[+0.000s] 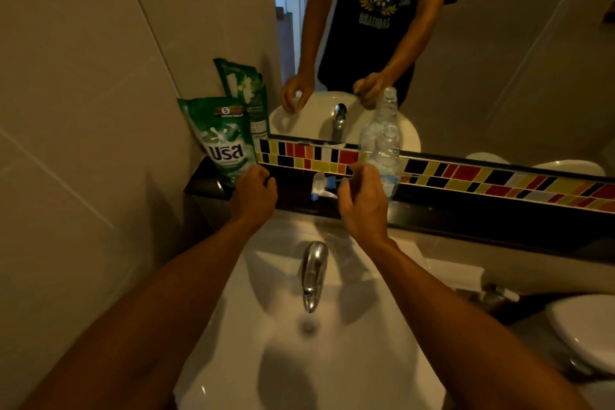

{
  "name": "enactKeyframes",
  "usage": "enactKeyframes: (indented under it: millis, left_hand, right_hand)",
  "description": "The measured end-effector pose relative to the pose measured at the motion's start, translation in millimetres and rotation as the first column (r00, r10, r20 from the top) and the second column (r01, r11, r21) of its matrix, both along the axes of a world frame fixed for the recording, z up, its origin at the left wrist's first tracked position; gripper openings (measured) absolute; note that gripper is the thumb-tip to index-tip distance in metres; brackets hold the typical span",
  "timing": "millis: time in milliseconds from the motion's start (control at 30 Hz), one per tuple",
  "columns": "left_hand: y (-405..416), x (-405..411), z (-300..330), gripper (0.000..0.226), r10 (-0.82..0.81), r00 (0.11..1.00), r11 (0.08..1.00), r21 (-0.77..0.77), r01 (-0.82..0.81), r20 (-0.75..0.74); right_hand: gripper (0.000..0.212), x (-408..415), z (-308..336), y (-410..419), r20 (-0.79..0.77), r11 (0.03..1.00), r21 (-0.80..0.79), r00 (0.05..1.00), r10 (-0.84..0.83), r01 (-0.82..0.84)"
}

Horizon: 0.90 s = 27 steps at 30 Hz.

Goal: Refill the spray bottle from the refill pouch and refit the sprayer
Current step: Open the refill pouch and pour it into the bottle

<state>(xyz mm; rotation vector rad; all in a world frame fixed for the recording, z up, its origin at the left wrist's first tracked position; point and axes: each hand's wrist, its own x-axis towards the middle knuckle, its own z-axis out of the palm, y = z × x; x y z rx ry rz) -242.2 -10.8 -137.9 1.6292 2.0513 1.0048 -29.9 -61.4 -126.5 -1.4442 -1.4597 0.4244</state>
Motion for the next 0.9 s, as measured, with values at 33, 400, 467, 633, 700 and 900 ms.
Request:
enactKeyframes:
  millis: [33,400,467,633,700,900]
  left_hand:
    - [-3,-11,6,0.011,0.010,1.000,1.000,0.024,-0.010,0.014]
    - [-4,-109,61,0.025,0.160,0.964,0.979,0.094,-0.183,0.212]
    - [1,-116,70,0.035,0.135,0.957,0.985,0.073,-0.158,0.258]
    - [37,-138,71,0.051,0.012,0.914,0.999,0.041,-0.032,0.406]
    - [53,-145,63,0.045,-0.030,0.893,0.998,0.059,0.003,0.450]
    - [69,-148,54,0.012,-0.003,0.863,0.997,0.064,-0.035,0.506]
  right_hand:
    - [0.020,-11,3,2,-0.008,0.998,-0.033,0.999,0.054,-0.054]
    - [0.032,-115,36,56,-0.100,0.922,-0.239,0.952,0.290,-0.305]
    - [0.041,-129,38,66,-0.123,0.898,-0.281,0.941,0.316,-0.338]
    - [0.051,-154,39,93,-0.189,0.844,-0.354,0.915,0.357,-0.402]
    - [0.050,-163,36,105,-0.246,0.829,-0.366,0.903,0.352,-0.423]
    - [0.033,-186,12,129,-0.371,0.844,-0.408,0.908,0.196,-0.349]
